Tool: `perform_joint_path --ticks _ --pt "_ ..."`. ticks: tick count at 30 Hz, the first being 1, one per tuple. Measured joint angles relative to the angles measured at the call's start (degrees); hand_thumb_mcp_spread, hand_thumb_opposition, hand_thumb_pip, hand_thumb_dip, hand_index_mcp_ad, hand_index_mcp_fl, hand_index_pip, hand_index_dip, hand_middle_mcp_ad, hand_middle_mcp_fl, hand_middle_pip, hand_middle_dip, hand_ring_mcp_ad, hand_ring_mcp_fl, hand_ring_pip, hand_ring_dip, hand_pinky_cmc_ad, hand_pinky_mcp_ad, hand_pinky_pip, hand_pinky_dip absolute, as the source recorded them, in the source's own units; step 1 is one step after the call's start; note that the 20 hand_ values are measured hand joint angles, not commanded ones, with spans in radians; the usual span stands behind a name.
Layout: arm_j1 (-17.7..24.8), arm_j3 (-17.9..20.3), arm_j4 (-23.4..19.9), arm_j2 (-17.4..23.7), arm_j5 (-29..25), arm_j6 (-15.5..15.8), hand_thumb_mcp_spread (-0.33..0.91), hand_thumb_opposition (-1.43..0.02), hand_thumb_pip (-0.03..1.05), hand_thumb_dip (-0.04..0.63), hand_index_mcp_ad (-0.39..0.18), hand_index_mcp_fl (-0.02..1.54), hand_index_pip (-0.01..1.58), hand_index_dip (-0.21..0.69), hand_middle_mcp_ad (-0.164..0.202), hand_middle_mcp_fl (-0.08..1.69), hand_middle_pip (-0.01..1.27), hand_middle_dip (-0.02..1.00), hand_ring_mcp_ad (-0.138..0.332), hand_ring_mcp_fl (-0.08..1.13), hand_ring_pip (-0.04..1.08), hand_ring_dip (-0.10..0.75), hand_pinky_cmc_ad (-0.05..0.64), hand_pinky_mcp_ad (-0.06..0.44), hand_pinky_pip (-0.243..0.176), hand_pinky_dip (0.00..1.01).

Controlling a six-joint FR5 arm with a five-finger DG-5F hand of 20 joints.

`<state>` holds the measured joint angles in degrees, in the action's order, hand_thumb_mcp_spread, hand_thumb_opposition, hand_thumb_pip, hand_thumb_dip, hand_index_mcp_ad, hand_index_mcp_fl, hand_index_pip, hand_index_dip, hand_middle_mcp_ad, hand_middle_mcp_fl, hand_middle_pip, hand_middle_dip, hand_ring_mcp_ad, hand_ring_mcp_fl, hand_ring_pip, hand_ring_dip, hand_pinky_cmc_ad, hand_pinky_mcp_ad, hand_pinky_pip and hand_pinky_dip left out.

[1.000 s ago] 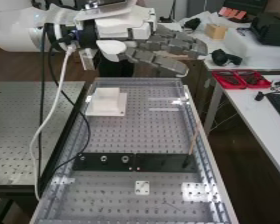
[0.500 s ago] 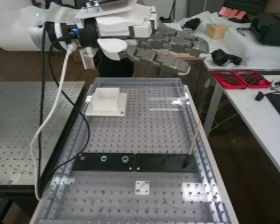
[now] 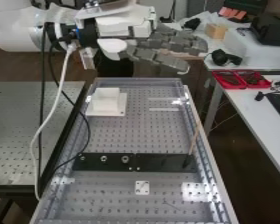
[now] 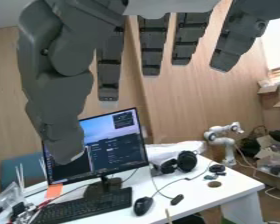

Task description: Grab the pcb board and place it in the clear container

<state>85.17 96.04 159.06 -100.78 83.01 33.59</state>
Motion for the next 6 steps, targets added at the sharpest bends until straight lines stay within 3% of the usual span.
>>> perform_joint_path --ticks 6 --pt "-0.33 -0.38 0.46 0.28 0.83 0.28 0.54 -0.82 0.30 0.284 -0.194 0.51 0.09 0.513 0.058 0.12 0.14 0.20 0.099 0.02 0.12 0.056 0.347 0.262 -0.059 0.16"
